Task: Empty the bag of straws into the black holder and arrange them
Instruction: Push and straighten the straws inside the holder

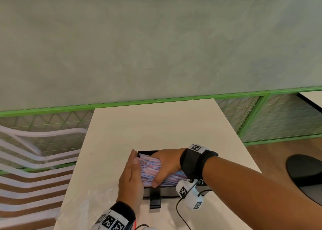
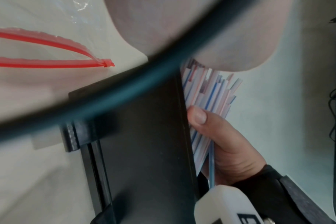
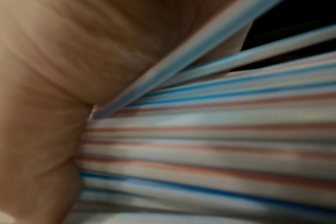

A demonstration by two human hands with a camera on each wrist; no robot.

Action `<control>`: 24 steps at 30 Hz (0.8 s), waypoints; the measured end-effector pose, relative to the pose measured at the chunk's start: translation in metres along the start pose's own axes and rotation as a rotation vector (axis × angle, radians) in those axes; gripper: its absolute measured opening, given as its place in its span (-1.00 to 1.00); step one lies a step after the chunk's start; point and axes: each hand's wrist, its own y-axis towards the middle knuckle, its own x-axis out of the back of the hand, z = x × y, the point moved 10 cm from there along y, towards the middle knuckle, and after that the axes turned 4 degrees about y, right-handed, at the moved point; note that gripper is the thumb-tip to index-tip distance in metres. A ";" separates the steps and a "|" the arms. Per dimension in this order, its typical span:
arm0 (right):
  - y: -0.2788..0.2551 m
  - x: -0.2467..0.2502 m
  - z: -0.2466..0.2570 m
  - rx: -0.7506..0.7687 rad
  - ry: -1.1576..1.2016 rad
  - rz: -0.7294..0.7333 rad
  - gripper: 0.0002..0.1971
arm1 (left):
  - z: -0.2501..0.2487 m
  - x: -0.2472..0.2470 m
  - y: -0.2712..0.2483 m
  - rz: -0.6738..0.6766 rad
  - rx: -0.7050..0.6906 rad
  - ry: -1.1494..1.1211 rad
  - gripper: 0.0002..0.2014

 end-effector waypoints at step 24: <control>-0.023 0.001 -0.026 -0.064 0.064 0.065 -0.41 | 0.006 -0.021 -0.002 0.239 0.046 0.087 -0.03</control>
